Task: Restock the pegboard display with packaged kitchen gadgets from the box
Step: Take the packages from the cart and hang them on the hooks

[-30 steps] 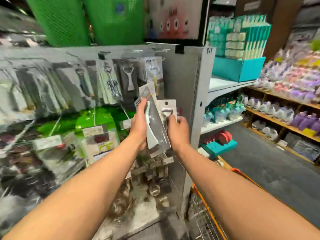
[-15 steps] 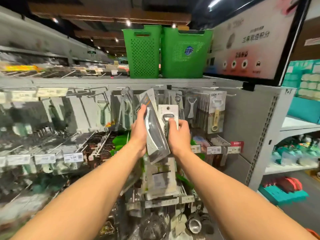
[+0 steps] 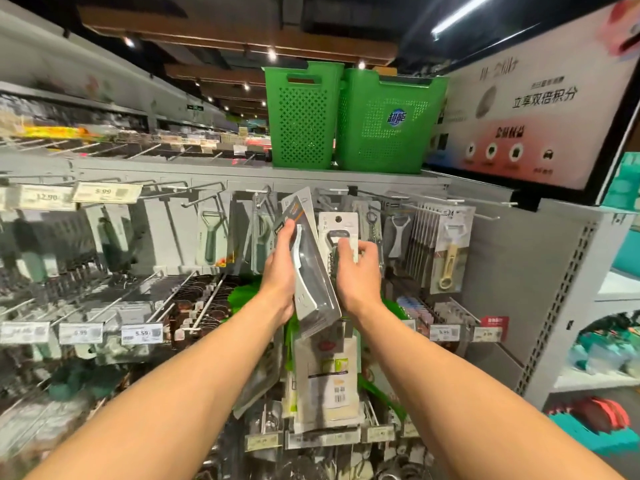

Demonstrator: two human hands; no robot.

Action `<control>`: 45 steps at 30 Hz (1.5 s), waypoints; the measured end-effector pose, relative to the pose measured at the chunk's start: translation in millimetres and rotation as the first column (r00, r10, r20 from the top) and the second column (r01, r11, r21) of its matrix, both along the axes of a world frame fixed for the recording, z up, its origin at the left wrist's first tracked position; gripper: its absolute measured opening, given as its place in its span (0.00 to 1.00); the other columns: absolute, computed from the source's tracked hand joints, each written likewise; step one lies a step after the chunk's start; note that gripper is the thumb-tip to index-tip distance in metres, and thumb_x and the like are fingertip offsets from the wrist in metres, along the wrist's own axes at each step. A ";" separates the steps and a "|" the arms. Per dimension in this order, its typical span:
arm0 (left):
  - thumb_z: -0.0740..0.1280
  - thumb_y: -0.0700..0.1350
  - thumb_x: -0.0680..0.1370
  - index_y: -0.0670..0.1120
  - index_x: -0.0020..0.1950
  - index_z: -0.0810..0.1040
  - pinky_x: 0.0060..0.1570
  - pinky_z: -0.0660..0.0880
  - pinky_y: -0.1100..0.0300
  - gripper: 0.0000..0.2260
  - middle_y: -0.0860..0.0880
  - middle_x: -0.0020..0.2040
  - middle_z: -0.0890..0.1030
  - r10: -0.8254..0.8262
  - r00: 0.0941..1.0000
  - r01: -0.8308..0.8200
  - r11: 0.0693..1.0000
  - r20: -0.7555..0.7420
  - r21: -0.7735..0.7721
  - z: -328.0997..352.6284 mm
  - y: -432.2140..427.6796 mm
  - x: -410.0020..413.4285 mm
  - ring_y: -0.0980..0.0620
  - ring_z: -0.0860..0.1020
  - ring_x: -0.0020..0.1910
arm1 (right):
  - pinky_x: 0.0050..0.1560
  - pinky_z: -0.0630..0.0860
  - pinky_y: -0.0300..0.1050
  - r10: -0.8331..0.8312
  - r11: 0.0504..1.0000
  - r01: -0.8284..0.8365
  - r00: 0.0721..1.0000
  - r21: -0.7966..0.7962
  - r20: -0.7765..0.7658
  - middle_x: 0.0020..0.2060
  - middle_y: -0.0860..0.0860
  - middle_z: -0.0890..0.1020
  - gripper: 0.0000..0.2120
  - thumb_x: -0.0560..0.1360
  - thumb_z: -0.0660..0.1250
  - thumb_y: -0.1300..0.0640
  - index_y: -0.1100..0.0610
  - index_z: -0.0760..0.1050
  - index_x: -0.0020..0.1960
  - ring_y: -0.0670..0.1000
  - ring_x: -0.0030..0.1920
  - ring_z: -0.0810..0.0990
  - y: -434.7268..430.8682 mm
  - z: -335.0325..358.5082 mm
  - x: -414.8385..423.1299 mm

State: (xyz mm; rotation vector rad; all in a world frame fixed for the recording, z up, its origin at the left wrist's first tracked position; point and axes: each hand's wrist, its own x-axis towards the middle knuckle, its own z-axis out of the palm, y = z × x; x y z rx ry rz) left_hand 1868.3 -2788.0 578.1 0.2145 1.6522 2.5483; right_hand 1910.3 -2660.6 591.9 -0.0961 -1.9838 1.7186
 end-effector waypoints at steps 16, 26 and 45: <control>0.73 0.81 0.58 0.53 0.68 0.82 0.67 0.77 0.38 0.48 0.43 0.64 0.85 0.136 0.990 -0.137 0.990 0.025 0.034 -4.1 13.4 -46.6 0.39 0.84 0.62 | 0.53 0.63 0.43 0.071 0.997 -0.071 0.997 0.011 -0.010 0.46 0.39 0.72 0.11 0.84 0.60 0.44 0.49 0.65 0.61 0.42 0.48 0.72 16.5 0.0 -53.6; 0.72 0.82 0.59 0.55 0.69 0.81 0.66 0.78 0.39 0.46 0.45 0.64 0.84 0.212 0.977 -0.213 0.976 0.007 0.048 -13.0 16.6 -88.2 0.41 0.84 0.62 | 0.48 0.68 0.41 0.001 0.999 0.002 0.997 0.040 -0.074 0.54 0.49 0.77 0.13 0.84 0.63 0.46 0.50 0.64 0.63 0.51 0.54 0.76 11.5 -3.6 -89.1; 0.71 0.84 0.55 0.57 0.64 0.82 0.69 0.74 0.41 0.46 0.48 0.62 0.85 0.331 0.942 -0.328 0.943 0.060 -0.055 -25.7 9.1 -240.2 0.44 0.82 0.63 | 0.57 0.72 0.42 -0.074 0.994 0.075 0.997 0.082 -0.013 0.58 0.53 0.82 0.08 0.82 0.65 0.55 0.52 0.79 0.60 0.50 0.56 0.79 -1.5 -23.3 -246.9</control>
